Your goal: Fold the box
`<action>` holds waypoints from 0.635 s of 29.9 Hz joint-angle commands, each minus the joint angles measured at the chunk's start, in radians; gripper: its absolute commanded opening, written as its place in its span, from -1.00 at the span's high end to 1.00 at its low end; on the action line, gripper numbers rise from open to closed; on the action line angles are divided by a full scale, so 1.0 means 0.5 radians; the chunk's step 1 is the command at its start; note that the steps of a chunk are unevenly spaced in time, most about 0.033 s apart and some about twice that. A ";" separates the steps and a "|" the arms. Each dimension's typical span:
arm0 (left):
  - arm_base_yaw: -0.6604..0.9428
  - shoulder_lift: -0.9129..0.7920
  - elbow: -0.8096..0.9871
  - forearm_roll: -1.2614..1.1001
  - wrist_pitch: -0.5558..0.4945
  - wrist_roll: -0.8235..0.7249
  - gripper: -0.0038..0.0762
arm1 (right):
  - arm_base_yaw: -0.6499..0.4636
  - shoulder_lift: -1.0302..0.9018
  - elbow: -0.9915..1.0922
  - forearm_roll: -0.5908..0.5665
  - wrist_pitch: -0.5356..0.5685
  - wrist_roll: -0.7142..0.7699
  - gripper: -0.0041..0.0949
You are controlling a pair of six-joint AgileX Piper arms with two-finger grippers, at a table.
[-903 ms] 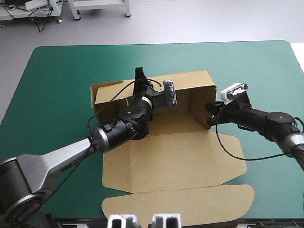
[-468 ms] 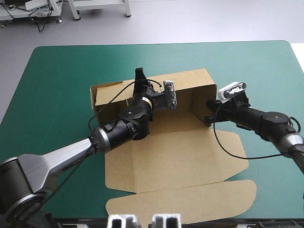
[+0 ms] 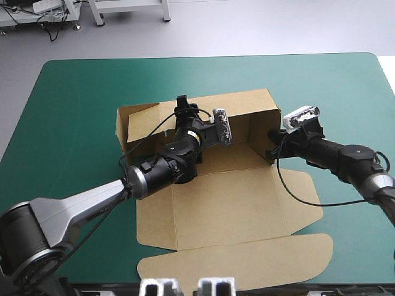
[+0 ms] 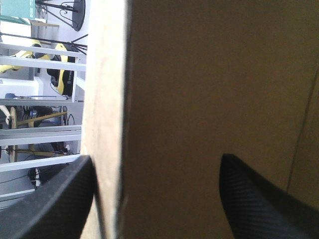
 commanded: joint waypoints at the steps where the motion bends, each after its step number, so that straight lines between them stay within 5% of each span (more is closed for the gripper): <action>1: -0.081 -0.047 -0.030 -0.087 -0.199 -0.024 -0.35 | 0.018 -0.041 -0.045 0.026 0.104 0.004 0.92; 19: -0.391 -0.601 -0.058 -0.078 -0.203 -0.145 -0.31 | 0.018 -0.041 -0.045 0.026 0.034 0.023 0.92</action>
